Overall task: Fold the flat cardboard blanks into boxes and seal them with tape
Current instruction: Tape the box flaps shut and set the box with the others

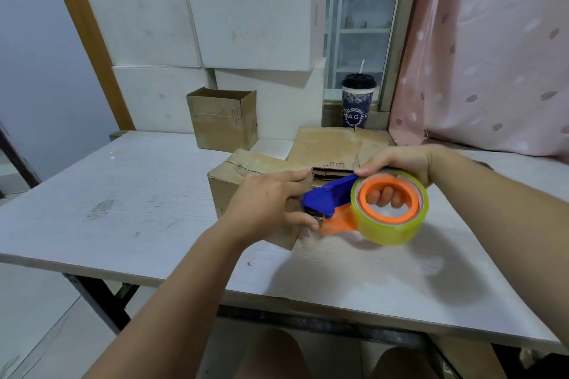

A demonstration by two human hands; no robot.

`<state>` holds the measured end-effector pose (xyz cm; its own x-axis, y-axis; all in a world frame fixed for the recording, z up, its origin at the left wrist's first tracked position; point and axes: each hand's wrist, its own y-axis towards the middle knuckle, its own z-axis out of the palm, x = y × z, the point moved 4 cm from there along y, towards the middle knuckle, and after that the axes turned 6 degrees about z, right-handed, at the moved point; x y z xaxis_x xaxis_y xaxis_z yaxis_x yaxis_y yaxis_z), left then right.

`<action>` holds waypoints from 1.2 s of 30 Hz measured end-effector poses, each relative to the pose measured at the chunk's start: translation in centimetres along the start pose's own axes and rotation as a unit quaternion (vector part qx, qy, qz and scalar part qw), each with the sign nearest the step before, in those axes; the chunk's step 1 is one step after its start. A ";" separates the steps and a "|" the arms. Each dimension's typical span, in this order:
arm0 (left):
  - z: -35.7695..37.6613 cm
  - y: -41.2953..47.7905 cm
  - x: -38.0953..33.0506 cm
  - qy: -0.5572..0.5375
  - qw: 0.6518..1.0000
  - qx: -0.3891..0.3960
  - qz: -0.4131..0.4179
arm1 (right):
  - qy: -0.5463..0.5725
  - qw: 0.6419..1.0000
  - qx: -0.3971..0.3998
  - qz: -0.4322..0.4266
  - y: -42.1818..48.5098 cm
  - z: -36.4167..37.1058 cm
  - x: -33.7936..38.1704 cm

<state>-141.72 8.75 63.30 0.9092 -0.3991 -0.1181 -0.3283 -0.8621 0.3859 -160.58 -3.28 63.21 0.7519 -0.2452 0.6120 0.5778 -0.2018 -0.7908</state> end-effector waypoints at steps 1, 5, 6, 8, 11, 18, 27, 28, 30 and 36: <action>0.0 0.0 0.0 -0.003 1.000 0.001 0.003 | 0.037 0.999 0.018 -0.010 0.5 0.1 -1.0; 0.1 -0.4 0.1 -0.036 0.999 -0.010 -0.009 | 0.147 0.983 0.100 -0.045 2.3 1.5 -4.1; 0.0 -0.5 0.1 -0.050 0.999 -0.020 -0.010 | 0.164 0.978 0.120 -0.055 2.7 1.9 -4.7; -0.2 -0.5 0.3 -0.066 0.997 -0.028 -0.021 | 0.188 0.968 0.149 -0.078 3.3 2.7 -5.9; -0.3 -0.1 0.8 -0.049 0.998 -0.002 -0.039 | 0.227 0.957 0.152 -0.100 3.8 3.2 -7.0; -0.1 -0.1 1.2 -0.016 1.000 -0.003 -0.021 | 0.324 0.932 0.086 -0.137 4.2 3.2 -7.6; 0.1 -0.4 1.1 0.026 0.998 -0.052 -0.039 | 0.345 0.931 -0.059 -0.103 2.5 0.4 -8.9; 0.1 -0.4 1.1 0.023 0.997 -0.054 -0.043 | 0.352 0.928 -0.069 -0.098 2.4 0.2 -8.8; 0.1 -0.4 1.1 0.025 0.997 -0.049 -0.047 | 0.373 0.918 -0.096 -0.095 2.3 -0.2 -8.5; 0.5 -0.3 0.8 0.057 0.997 -0.038 -0.034 | 0.415 0.890 -0.141 -0.128 2.2 -0.4 -8.0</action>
<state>-140.99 8.51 62.61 0.9535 -0.2984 -0.0431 -0.2484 -0.8585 0.4486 -165.45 -2.12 56.58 0.0463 -0.7493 0.6606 0.5052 -0.5529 -0.6626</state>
